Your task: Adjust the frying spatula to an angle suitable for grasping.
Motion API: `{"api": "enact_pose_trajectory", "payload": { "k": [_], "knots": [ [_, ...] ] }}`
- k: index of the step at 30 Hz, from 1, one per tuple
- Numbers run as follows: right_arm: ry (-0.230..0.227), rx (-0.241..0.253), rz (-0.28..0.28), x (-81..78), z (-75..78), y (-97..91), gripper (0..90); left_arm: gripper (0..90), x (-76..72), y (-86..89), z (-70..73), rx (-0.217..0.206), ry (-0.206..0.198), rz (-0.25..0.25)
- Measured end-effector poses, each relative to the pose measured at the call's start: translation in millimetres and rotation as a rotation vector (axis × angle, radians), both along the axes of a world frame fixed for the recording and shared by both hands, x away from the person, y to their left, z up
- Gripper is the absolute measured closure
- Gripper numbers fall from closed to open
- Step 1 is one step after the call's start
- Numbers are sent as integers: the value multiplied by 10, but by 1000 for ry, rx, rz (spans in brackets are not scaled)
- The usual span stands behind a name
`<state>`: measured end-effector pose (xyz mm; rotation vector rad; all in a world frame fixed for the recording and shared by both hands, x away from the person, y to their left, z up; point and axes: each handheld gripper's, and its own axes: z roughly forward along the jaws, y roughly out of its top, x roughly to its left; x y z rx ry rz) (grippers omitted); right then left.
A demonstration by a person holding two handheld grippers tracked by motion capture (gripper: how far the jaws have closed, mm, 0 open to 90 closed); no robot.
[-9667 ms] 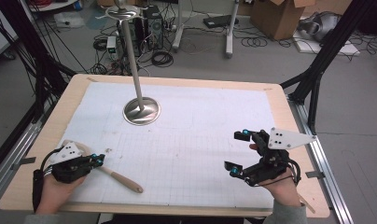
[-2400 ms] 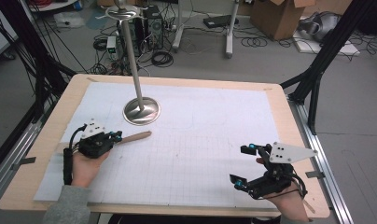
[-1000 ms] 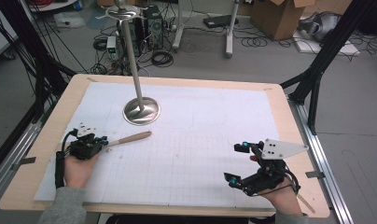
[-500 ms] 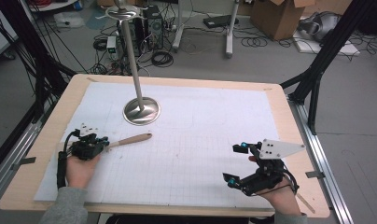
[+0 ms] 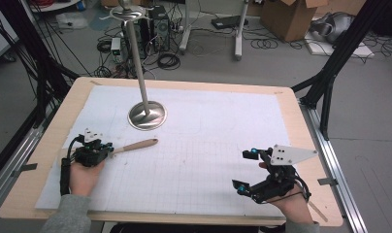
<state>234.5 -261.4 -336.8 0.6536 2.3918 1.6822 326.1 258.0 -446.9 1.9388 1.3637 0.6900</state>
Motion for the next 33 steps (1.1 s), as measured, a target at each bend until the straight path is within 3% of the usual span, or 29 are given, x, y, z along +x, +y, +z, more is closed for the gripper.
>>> {"api": "enact_pose_trajectory", "payload": {
  "k": [2,7,10,13,18,24,33],
  "knots": [
    [4,4,3,-4,2,6,36,899,7,-13,7,36,7,-18],
    [3,-7,10,0,-7,34,36,899,27,27,4,-8,15,-19],
    [6,-13,11,1,-13,47,36,899,10,11,7,16,14,-21],
    [6,-12,11,-4,-10,35,36,900,-30,-4,3,14,4,-10],
    [6,-1,3,-2,-2,2,36,900,-81,43,-3,-50,14,-3],
    [-4,-4,8,-16,15,16,36,900,-151,35,4,-34,15,-10],
    [4,2,1,-13,13,-8,36,900,-278,56,8,-49,25,-18]
  ]
}}
